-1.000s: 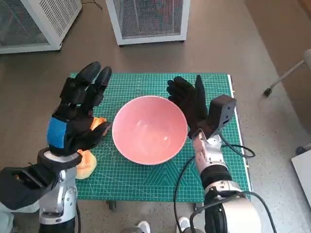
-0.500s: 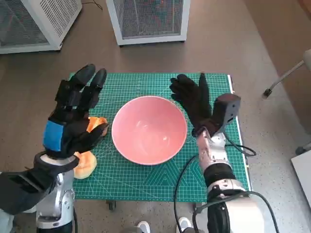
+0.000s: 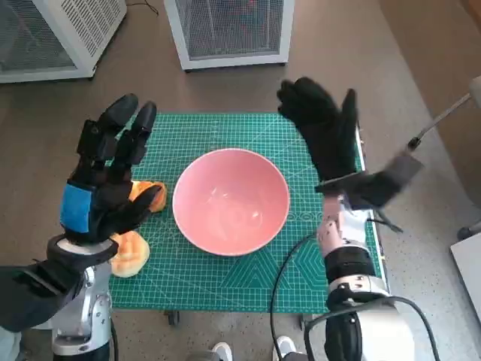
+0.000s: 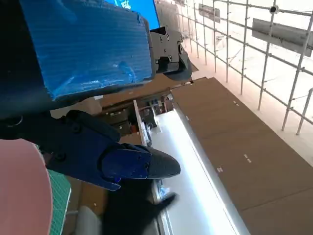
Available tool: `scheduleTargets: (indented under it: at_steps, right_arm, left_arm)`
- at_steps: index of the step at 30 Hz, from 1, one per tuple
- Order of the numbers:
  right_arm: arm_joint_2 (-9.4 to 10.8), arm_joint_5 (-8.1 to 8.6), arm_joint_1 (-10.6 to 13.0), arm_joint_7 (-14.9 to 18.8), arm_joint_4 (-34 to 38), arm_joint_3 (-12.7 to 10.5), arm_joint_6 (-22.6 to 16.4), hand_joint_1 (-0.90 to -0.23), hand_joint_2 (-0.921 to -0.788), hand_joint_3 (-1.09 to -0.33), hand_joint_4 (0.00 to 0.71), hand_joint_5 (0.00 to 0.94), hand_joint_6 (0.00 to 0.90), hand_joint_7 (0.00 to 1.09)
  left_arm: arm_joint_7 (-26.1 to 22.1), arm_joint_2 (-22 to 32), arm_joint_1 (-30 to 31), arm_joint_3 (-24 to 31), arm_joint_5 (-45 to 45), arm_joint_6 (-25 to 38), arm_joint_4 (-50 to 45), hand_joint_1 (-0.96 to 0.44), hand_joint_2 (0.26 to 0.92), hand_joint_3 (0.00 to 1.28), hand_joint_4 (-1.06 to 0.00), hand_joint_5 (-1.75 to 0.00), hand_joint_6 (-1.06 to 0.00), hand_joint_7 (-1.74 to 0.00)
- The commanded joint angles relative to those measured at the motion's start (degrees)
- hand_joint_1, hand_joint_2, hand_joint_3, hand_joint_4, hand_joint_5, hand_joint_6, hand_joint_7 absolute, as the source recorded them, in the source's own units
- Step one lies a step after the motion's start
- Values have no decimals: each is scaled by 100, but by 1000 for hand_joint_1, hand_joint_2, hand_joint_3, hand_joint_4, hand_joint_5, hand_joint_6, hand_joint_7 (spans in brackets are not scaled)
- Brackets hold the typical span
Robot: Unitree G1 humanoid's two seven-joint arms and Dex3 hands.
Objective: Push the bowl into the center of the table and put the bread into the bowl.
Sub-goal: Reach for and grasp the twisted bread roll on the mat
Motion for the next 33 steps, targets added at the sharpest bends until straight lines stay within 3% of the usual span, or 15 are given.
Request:
scheduleTargets:
  at_steps: [1, 4, 10, 16, 21, 27, 30, 33]
  right_arm:
    - [78, 423, 449, 625, -579, 54, -118, -579, -921, -560, 307, 0, 442, 1]
    - [104, 638, 618, 860, -957, 118, -13, -580, -921, -566, 306, 0, 428, 0]
    - [84, 845, 1005, 1007, -1707, 341, 246, -570, -921, -565, 304, 0, 421, 0]
    - [63, 965, 1326, 977, -2274, 510, 504, -559, -921, -545, 300, 0, 420, 0]
    - [44, 1010, 1462, 937, -2502, 582, 627, -545, -921, -534, 296, 0, 418, 0]
    - [25, 993, 1510, 885, -2569, 628, 619, -534, -921, -531, 294, 0, 418, 0]
    - [14, 1001, 1509, 887, -2561, 631, 617, -529, -921, -531, 293, 0, 418, 0]
    - [11, 998, 1507, 891, -2546, 638, 595, -525, -921, -531, 290, 0, 417, 0]
  left_arm:
    - [40, 20, -177, -18, 62, -11, 16, -589, 921, 299, -229, -2, 1, -616]
    - [29, 23, -256, -26, 62, -24, 75, -590, 921, 297, -231, -2, 0, -617]
    - [-26, 52, -361, 0, -4, -32, 114, -590, 921, 292, -233, -3, -2, -617]
    - [-129, 154, -423, 95, -133, 2, 64, -567, 921, 284, -233, -3, -3, -616]
    - [-222, 375, -415, 211, -135, 57, -109, -565, 921, 276, -231, -2, 0, -615]
    - [-463, 1508, -240, 514, 976, 142, -400, -559, 921, 202, -203, -1, 1, -569]
    - [-694, 2171, -81, 630, 1512, 727, -725, -533, 906, 134, -152, 0, 1, -488]
    - [-866, 2643, 32, 643, 1990, 1335, -976, -448, 840, 50, -55, 0, 1, -336]
